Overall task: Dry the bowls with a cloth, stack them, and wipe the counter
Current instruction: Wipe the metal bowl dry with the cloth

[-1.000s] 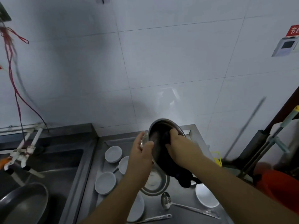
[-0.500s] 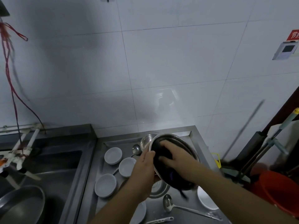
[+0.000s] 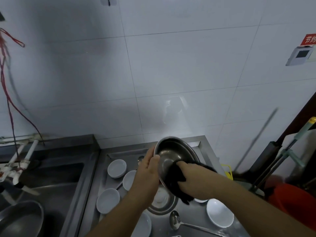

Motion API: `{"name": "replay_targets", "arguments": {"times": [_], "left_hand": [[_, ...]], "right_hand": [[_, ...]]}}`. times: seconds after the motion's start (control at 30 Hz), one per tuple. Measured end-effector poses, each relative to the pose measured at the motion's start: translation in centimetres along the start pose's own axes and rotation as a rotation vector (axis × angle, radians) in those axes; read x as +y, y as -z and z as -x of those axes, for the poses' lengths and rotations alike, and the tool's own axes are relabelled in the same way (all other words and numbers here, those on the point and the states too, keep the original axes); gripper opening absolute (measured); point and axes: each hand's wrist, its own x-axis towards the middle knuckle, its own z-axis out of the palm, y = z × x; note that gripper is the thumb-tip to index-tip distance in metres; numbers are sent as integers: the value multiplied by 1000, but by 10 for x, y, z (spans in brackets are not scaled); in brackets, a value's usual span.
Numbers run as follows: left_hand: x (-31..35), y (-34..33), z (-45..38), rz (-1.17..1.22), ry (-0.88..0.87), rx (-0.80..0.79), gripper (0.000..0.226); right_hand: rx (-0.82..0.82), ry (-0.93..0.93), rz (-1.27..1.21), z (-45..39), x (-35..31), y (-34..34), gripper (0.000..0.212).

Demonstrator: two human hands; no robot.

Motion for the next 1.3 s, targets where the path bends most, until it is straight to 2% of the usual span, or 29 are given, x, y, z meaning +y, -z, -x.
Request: {"name": "replay_targets", "arguments": {"times": [0.1, 0.17, 0.23, 0.33, 0.43, 0.57, 0.73, 0.8, 0.87, 0.93, 1.07, 1.1, 1.17, 1.23, 1.3], "left_hand": [[-8, -6, 7, 26, 80, -23, 38], [-17, -12, 12, 120, 198, -14, 33], [-24, -18, 19, 266, 334, -10, 35], [-32, -25, 26, 344, 409, -41, 40], [-31, -31, 28, 361, 370, -49, 38], [-21, -34, 24, 318, 257, 11, 36], [-4, -32, 13, 35, -30, 73, 48], [-4, -33, 11, -9, -43, 78, 48], [-9, -33, 10, -8, -44, 76, 41], [-13, -31, 10, 0, -42, 72, 39], [-13, -36, 21, -53, -54, 1, 43], [-13, -38, 24, -76, -56, -14, 41], [-15, -41, 27, -104, -70, -21, 41], [-18, -41, 30, -106, -71, -6, 44], [-18, -42, 32, -102, -79, 5, 42]], "right_hand": [[-18, 40, -342, 11, 4, -14, 51], [21, 70, -639, 13, 4, -23, 49], [116, 119, -745, 11, 5, -27, 50], [299, 185, -425, 3, 7, -17, 52], [404, 240, -67, -9, 10, 0, 54], [379, 155, 277, -15, 11, 24, 55], [210, -66, 533, -6, 13, 24, 45], [118, -84, 478, 1, 12, 22, 42], [34, -84, 278, 7, 13, 20, 38], [6, -46, -20, 14, 18, 11, 31], [-35, 25, -861, 21, 19, -17, 43], [7, 69, -916, 18, 20, -22, 45], [159, 132, -750, 11, 20, -24, 44], [343, 163, -505, 5, 20, -18, 33], [496, 168, -287, 0, 23, -15, 39]]}}
